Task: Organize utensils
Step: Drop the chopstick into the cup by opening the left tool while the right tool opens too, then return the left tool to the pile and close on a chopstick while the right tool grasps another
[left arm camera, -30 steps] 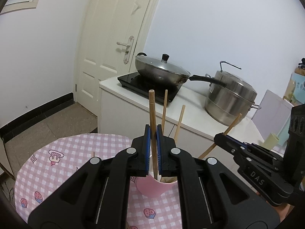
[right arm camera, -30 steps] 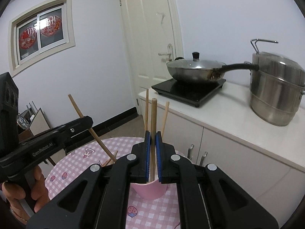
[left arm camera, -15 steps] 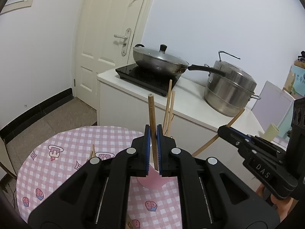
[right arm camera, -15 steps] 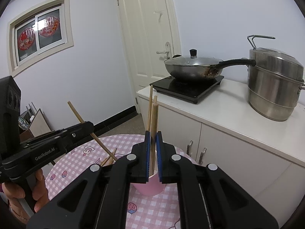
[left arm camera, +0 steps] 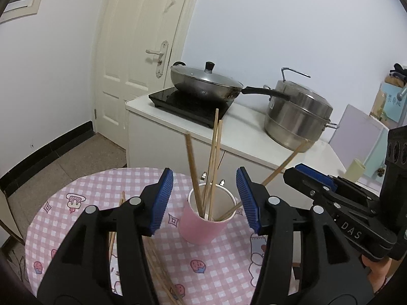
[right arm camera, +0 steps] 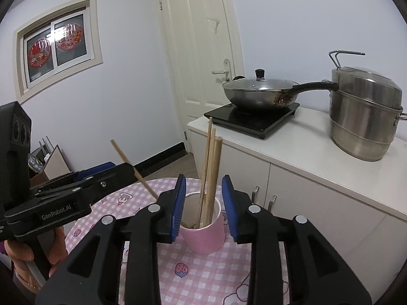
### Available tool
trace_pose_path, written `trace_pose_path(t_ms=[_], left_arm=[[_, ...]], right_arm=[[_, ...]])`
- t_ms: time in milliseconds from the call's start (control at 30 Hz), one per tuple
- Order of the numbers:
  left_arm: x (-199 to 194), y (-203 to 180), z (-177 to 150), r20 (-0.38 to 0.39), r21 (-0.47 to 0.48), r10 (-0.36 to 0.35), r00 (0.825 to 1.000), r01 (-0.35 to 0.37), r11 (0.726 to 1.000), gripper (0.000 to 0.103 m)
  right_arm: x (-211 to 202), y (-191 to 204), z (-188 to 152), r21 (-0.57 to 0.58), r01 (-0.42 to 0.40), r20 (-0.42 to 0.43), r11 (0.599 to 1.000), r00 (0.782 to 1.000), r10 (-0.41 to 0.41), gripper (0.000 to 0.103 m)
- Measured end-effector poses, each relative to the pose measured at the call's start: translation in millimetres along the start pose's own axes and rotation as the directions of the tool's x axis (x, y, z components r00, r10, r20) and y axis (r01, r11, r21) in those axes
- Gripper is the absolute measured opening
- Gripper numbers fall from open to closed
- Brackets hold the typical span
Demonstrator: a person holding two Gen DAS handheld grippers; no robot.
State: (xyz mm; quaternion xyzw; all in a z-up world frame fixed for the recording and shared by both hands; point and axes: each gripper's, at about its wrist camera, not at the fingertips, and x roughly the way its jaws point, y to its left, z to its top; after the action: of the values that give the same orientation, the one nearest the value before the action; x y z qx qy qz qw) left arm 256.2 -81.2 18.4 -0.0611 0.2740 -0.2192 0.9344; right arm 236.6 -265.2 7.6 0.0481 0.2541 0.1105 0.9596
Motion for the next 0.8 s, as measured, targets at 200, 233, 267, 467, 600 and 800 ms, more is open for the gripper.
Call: trace_pose_path(t_ms=[200, 233, 267, 467, 600, 800], left_arm=[[-11, 3, -3, -0.016, 0.021, 0.014, 1.0, -0.014, 1.0, 0.052], [-13, 4, -4, -0.019, 0.024, 0.02, 1.0, -0.02, 1.0, 0.053], [-16, 6, -5, -0.024, 0.03, 0.024, 0.999, -0.023, 0.999, 0.054], [-31, 27, -16, -0.058, 0.067, 0.064, 0.996, -0.06, 0.996, 0.057], [-38, 50, -25, -0.079, 0.067, 0.103, 0.992, -0.098, 0.993, 0.059], [-27, 89, -50, -0.171, 0.065, 0.161, 0.972, -0.152, 0.986, 0.059]], right_arm=[[-5, 9, -7, -0.012, -0.014, -0.009, 1.0, 1.0, 0.014, 0.029], [-6, 11, -8, -0.014, -0.018, -0.013, 1.0, 1.0, 0.018, 0.029], [-6, 12, -10, -0.018, -0.021, -0.017, 1.0, 1.0, 0.021, 0.029], [-4, 26, -24, -0.038, -0.053, -0.046, 0.998, 0.998, 0.051, 0.029], [5, 38, -38, -0.056, -0.079, -0.08, 0.995, 0.994, 0.074, 0.029], [34, 63, -62, -0.079, -0.126, -0.159, 0.989, 0.981, 0.112, 0.029]])
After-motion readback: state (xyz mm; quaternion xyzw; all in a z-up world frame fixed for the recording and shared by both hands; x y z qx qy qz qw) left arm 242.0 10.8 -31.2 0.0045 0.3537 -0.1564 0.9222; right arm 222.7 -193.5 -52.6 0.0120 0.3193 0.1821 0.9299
